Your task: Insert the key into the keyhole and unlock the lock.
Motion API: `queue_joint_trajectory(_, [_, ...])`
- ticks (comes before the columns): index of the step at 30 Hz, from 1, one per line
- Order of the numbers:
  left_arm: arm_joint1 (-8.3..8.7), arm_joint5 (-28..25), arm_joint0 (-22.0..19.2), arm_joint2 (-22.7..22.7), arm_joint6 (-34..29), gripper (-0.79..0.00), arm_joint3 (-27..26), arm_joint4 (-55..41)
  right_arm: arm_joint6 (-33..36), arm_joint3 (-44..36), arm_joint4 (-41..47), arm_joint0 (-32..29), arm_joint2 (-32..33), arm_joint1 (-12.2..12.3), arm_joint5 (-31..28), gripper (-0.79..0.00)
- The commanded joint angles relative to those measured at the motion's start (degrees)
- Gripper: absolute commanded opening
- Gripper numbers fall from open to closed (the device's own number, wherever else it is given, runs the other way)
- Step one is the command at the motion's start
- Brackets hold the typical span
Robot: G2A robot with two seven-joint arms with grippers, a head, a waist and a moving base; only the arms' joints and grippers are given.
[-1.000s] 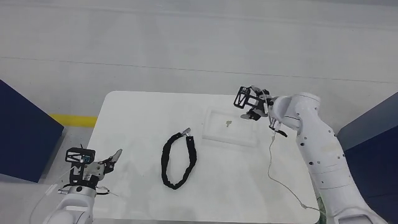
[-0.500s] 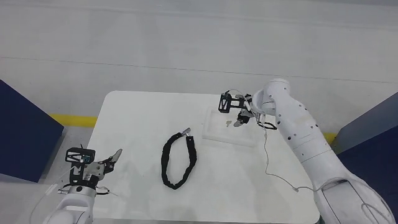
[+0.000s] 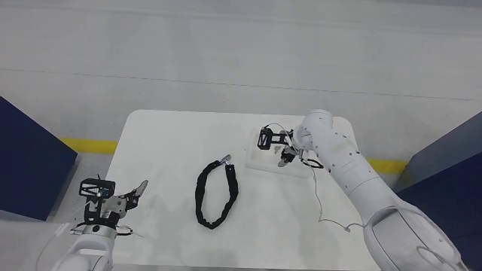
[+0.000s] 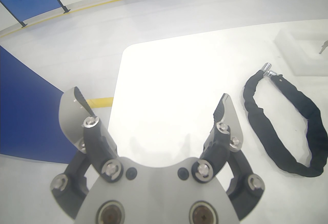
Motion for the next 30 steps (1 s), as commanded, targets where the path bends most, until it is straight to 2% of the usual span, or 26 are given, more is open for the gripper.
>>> queue_joint_trajectory(1, [0.00, 0.0, 0.0, 0.0, 0.0, 0.000, 0.0, 0.0, -1.1, 1.6, 0.5, 0.4, -0.6, -0.7, 0.5, 0.000])
queue_joint_trajectory(2, [0.00, 0.0, 0.0, 0.0, 0.0, 0.000, 0.0, 0.0, -1.5, 2.4, 0.7, 0.6, -0.9, -1.1, 0.9, 0.000])
queue_joint_trajectory(3, [0.00, 0.0, 0.0, 0.0, 0.0, 0.000, 0.0, 0.0, -1.8, 3.1, 0.7, 0.9, -1.3, -1.5, 1.1, -0.049])
queue_joint_trajectory(4, [0.00, 0.0, 0.0, 0.0, 0.0, 0.000, 0.0, 0.0, -2.2, 3.9, 0.7, 1.0, -1.7, -1.8, 1.3, -0.172])
queue_joint_trajectory(6, [0.00, 0.0, 0.0, 0.0, 0.0, 0.000, 0.0, 0.0, -3.1, 5.3, 0.5, 1.4, -2.3, -2.5, 2.0, -0.354])
queue_joint_trajectory(7, [0.00, 0.0, 0.0, 0.0, 0.0, 0.000, 0.0, 0.0, -3.5, 6.1, 0.4, 1.6, -2.6, -2.8, 2.5, -0.400])
queue_joint_trajectory(13, [0.00, 0.0, 0.0, 0.0, 0.0, 0.000, 0.0, 0.0, -6.6, 10.2, 0.2, 2.7, -3.5, -4.4, 5.7, -0.409])
queue_joint_trajectory(24, [0.00, 0.0, 0.0, 0.0, 0.0, 0.000, 0.0, 0.0, -10.3, 15.5, -0.6, 3.9, -4.9, -6.5, 7.3, -0.468])
queue_joint_trajectory(30, [0.00, 0.0, 0.0, 0.0, 0.0, 0.000, 0.0, 0.0, -11.9, 17.1, -1.4, 4.2, -5.4, -7.4, 8.6, -0.468])
